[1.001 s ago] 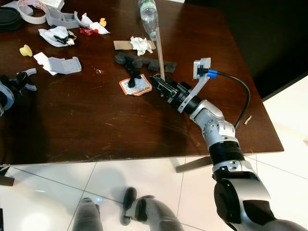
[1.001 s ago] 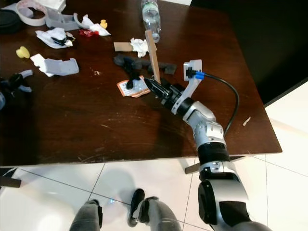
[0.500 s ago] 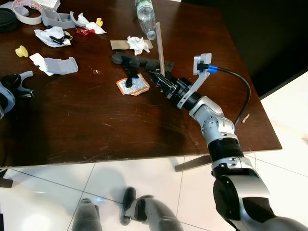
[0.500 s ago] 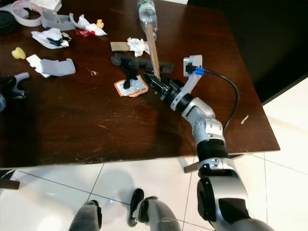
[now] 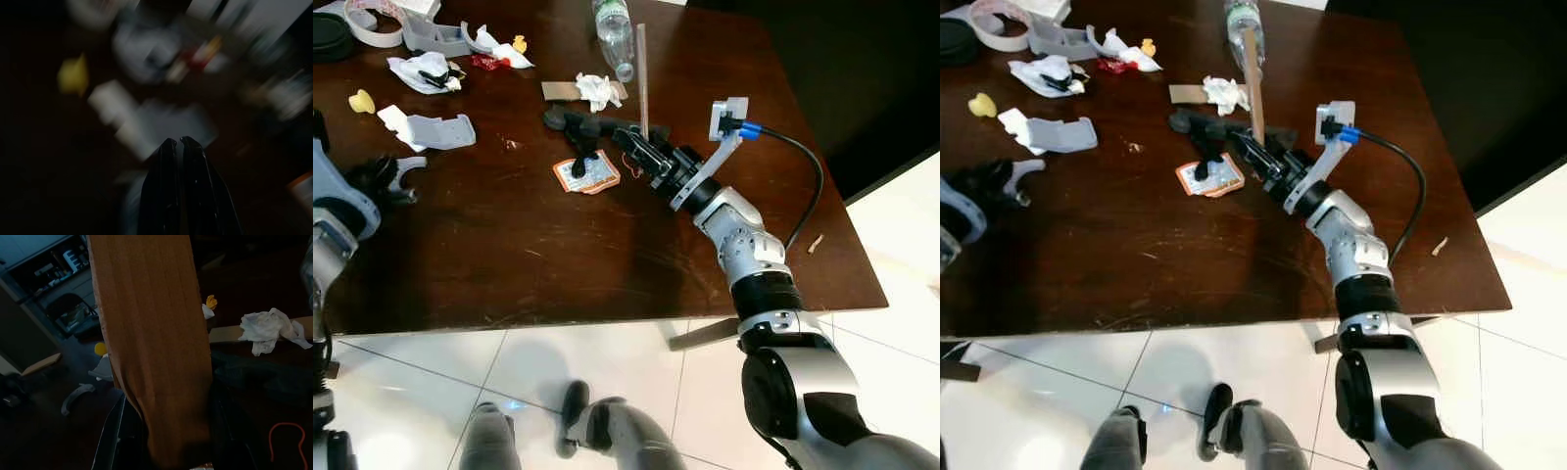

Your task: Picking trash to rubbish bin

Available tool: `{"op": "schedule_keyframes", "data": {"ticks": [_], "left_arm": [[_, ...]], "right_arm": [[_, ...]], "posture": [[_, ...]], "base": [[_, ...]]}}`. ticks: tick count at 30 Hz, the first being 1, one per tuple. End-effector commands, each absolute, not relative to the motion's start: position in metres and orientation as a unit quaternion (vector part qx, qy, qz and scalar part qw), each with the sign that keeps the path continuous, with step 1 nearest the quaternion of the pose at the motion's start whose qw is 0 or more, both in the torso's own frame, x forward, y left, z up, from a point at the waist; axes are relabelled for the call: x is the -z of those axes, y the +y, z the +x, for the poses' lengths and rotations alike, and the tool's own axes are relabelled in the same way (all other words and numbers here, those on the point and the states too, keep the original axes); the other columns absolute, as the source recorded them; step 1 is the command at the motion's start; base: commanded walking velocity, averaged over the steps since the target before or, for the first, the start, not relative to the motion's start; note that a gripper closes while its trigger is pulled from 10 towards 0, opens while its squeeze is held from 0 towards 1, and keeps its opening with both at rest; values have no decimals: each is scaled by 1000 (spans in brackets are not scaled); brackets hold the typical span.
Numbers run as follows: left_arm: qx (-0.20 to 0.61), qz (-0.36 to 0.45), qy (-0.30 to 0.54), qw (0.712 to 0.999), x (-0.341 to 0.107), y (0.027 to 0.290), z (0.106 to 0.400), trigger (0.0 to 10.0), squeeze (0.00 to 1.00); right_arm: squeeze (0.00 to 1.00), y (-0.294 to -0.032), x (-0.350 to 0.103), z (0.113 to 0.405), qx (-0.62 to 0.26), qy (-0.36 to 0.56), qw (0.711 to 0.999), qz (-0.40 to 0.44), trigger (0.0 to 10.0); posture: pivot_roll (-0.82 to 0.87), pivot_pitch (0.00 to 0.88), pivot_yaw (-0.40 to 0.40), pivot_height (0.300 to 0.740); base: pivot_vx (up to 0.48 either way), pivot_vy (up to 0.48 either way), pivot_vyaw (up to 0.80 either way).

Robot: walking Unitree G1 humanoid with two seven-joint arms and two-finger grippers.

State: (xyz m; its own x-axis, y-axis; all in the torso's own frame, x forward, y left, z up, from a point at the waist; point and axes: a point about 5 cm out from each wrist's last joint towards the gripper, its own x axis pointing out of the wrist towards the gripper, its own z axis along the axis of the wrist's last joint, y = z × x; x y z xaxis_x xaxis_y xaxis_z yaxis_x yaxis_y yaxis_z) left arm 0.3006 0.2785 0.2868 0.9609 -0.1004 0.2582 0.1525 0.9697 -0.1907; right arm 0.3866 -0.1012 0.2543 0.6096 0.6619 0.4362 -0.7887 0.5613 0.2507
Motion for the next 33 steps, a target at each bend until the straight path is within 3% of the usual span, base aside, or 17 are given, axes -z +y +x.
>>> {"op": "schedule_keyframes", "data": {"ticks": [1, 5, 12, 17, 23, 29, 30, 33], "left_arm": [[111, -137, -171, 969, -293, 264, 294, 10000, 0], [186, -189, -229, 936, -300, 239, 281, 10000, 0], [263, -210, -231, 913, -282, 208, 261, 10000, 0], [339, -244, -230, 879, -270, 187, 240, 10000, 0], [391, -255, -202, 861, -253, 168, 226, 10000, 0], [367, -247, -184, 878, -244, 168, 232, 10000, 0], [323, -238, -183, 897, -243, 179, 240, 10000, 0], [265, -217, -181, 922, -244, 193, 250, 10000, 0]], "right_arm": [[0, -107, -252, 387, -408, -154, 868, 237, 10000], [0, -106, -255, 386, -415, -164, 854, 268, 10000], [0, -111, -258, 387, -404, -182, 832, 334, 10000], [0, -111, -255, 386, -402, -183, 829, 343, 10000], [0, -110, -254, 383, -406, -185, 824, 349, 10000], [0, -111, -249, 383, -406, -175, 831, 338, 10000], [0, -109, -247, 382, -407, -173, 831, 338, 10000], [0, -108, -247, 382, -410, -171, 830, 338, 10000]], "posture": [[252, 245, -195, 740], [257, 226, -188, 740], [276, 190, -169, 740], [276, 173, -156, 740], [265, 164, -150, 740], [264, 159, -149, 740], [264, 158, -151, 740], [263, 157, -153, 740]], "base": [[0, 0, 0], [0, 0, 0], [0, 0, 0], [0, 0, 0], [0, 0, 0], [0, 0, 0], [0, 0, 0], [0, 0, 0]]}}
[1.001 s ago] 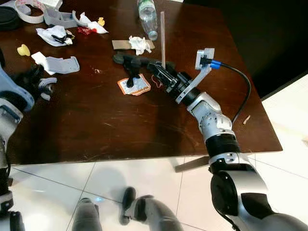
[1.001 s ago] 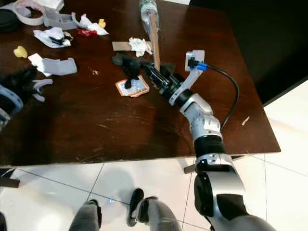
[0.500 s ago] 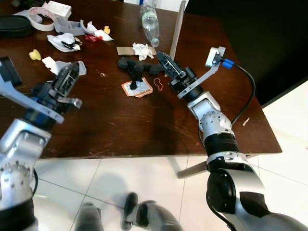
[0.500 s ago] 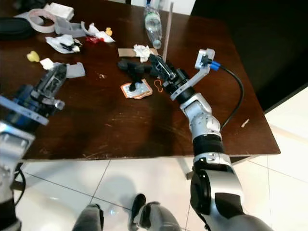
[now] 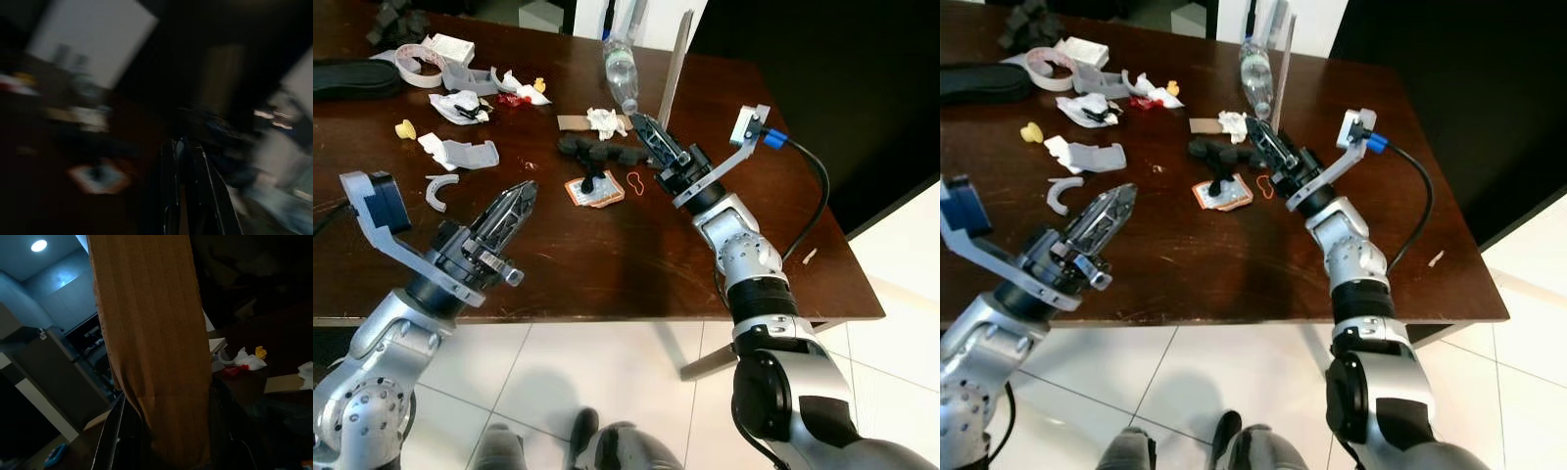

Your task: Picking trash to rubbish bin

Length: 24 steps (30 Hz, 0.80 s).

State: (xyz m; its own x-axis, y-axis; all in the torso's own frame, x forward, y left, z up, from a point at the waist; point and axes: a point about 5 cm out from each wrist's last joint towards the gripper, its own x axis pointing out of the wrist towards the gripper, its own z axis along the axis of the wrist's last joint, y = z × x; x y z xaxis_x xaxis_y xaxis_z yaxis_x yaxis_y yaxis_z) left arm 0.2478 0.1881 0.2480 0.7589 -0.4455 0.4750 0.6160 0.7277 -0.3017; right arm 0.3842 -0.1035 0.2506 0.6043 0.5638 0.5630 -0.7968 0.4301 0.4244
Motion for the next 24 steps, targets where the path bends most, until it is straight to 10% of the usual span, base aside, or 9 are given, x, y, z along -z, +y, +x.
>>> {"op": "schedule_keyframes", "data": {"ticks": [1, 9, 24], "left_arm": [[265, -217, -181, 922, -244, 193, 250, 10000, 0], [-27, 53, -160, 985, -255, 256, 280, 10000, 0], [-31, 43, -210, 976, -266, 243, 285, 10000, 0]], "right_arm": [[0, -108, -247, 382, -410, -171, 830, 338, 10000], [0, -106, -247, 381, -418, -164, 830, 331, 10000], [0, -106, -247, 380, -420, -162, 832, 325, 10000]], "posture": [[263, 157, -153, 740], [258, 161, -166, 740], [244, 161, -166, 740]], "base": [[0, 0, 0], [0, 0, 0], [0, 0, 0]]}}
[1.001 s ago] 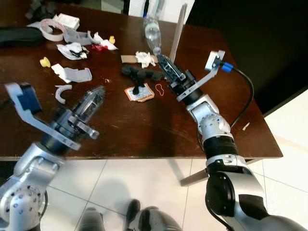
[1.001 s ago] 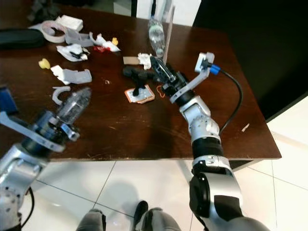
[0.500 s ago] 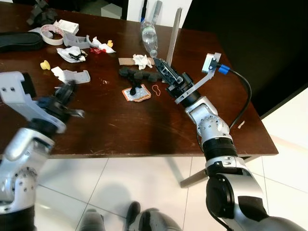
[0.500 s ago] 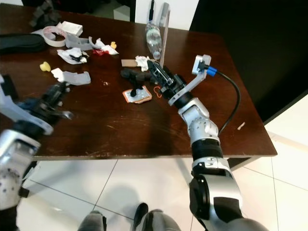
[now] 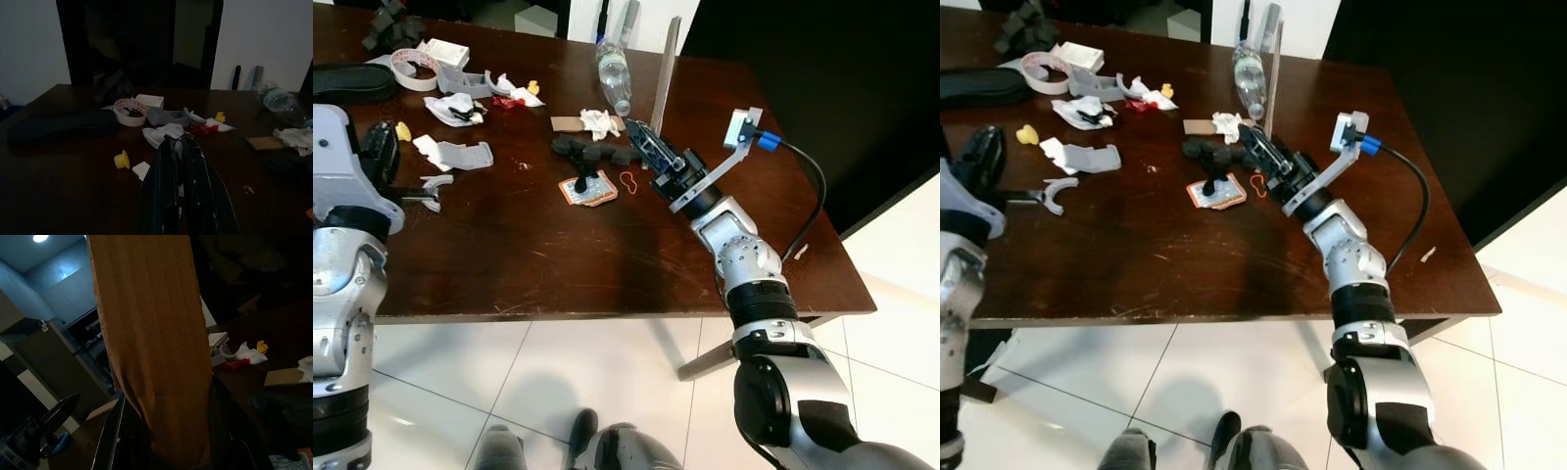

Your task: Picking trash to rubbish bin

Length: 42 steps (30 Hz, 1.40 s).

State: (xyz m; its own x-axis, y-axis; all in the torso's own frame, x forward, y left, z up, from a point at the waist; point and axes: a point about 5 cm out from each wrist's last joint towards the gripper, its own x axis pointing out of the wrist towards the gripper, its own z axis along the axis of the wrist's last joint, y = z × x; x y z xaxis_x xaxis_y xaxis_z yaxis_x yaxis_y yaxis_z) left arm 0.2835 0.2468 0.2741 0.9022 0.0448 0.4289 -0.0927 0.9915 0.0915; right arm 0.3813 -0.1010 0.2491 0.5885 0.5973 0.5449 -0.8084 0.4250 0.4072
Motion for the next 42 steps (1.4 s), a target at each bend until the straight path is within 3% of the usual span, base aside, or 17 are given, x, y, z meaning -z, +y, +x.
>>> {"op": "schedule_keyframes", "data": {"ticks": [1, 11, 15, 17, 31, 39, 42], "left_arm": [[-31, 43, -210, 976, -266, 243, 285, 10000, 0], [-17, -21, -182, 983, -242, 226, 289, 10000, 0], [0, -51, -157, 986, -225, 212, 292, 10000, 0], [2, -51, -155, 987, -223, 210, 293, 10000, 0], [33, -48, -110, 992, -202, 198, 298, 10000, 0], [49, -43, -45, 997, -164, 194, 290, 10000, 0], [51, -40, -37, 997, -160, 193, 288, 10000, 0]], "right_arm": [[0, -106, -247, 380, -420, -162, 832, 325, 10000], [0, -108, -242, 383, -400, -151, 851, 306, 10000], [0, -121, -230, 393, -322, -129, 891, 293, 10000], [0, -124, -229, 394, -311, -129, 895, 292, 10000], [0, -204, -220, 402, -90, -133, 942, 294, 10000], [0, -292, -206, 380, 116, -125, 953, 250, 10000], [0, -302, -204, 376, 139, -123, 951, 247, 10000]], "posture": [[244, 161, -166, 740], [238, 150, -160, 740], [237, 146, -163, 740], [236, 145, -162, 740], [240, 135, -138, 740], [231, 132, -121, 740], [229, 132, -120, 740]], "base": [[0, 0, 0], [0, 0, 0], [0, 0, 0], [0, 0, 0], [-139, 0, 0], [-275, 0, 0], [-300, 0, 0]]}}
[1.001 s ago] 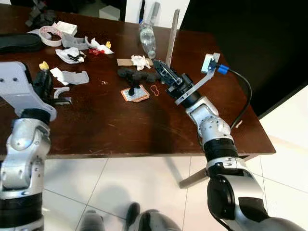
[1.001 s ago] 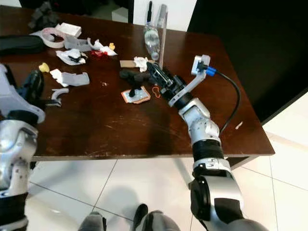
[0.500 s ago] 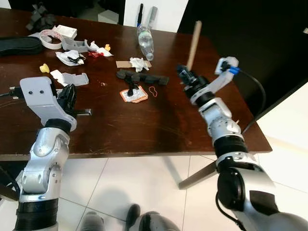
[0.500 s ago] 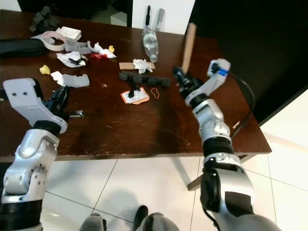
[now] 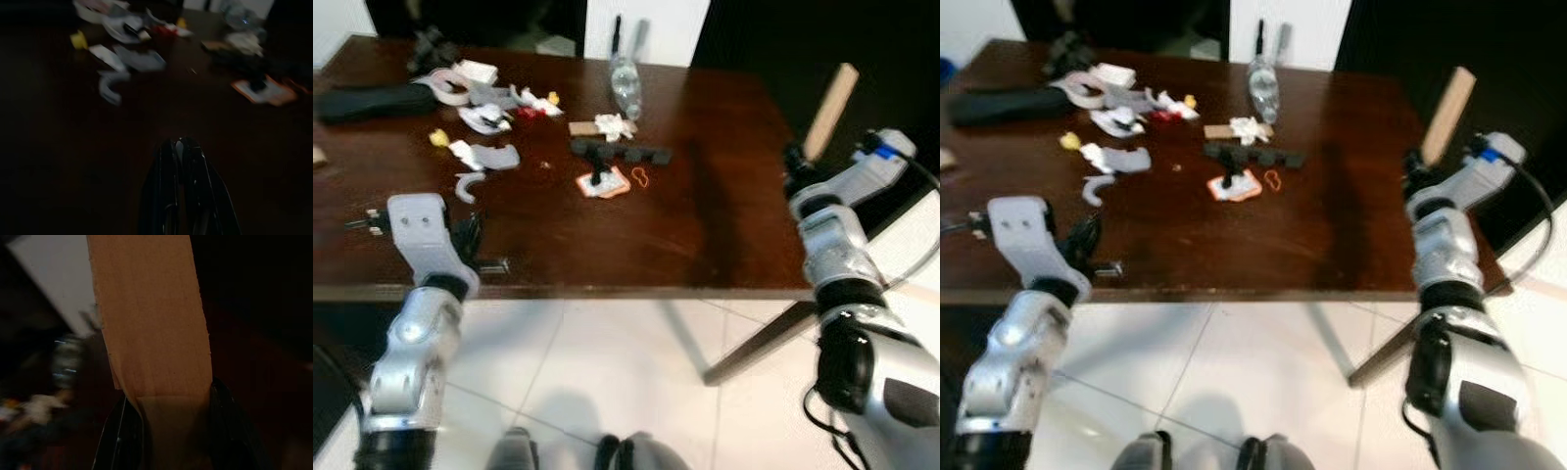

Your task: Picking trash to rubbish bin

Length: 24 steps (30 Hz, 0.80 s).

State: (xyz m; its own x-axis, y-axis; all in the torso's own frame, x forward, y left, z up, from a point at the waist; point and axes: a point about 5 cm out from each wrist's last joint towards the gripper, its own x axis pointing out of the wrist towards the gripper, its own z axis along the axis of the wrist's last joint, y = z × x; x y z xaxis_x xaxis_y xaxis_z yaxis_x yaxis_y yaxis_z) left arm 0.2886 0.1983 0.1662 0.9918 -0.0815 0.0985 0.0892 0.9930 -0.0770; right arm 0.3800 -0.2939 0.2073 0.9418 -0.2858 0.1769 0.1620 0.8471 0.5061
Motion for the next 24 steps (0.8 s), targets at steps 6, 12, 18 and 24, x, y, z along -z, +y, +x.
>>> {"op": "schedule_keyframes", "data": {"ticks": [6, 12, 18, 24], "left_arm": [[67, -36, 5, 997, -134, 189, 280, 10000, 0], [78, -24, 47, 996, -108, 187, 274, 10000, 0], [67, -24, 152, 986, -44, 193, 251, 10000, 0], [24, -31, 289, 957, 29, 210, 210, 10000, 0]], "right_arm": [[0, -347, -183, 348, 248, -92, 943, 200, 10000], [0, -363, -165, 332, 304, -52, 937, 167, 10000], [0, -378, -119, 301, 375, 37, 917, 134, 10000], [0, -363, -50, 262, 387, 192, 900, 62, 10000]], "posture": [[220, 128, -115, 740], [215, 121, -111, 740], [210, 115, -112, 740], [204, 88, -118, 740]], "base": [[-305, 0, 0], [-304, 0, 0], [-303, 0, 0], [-302, 0, 0]]}}
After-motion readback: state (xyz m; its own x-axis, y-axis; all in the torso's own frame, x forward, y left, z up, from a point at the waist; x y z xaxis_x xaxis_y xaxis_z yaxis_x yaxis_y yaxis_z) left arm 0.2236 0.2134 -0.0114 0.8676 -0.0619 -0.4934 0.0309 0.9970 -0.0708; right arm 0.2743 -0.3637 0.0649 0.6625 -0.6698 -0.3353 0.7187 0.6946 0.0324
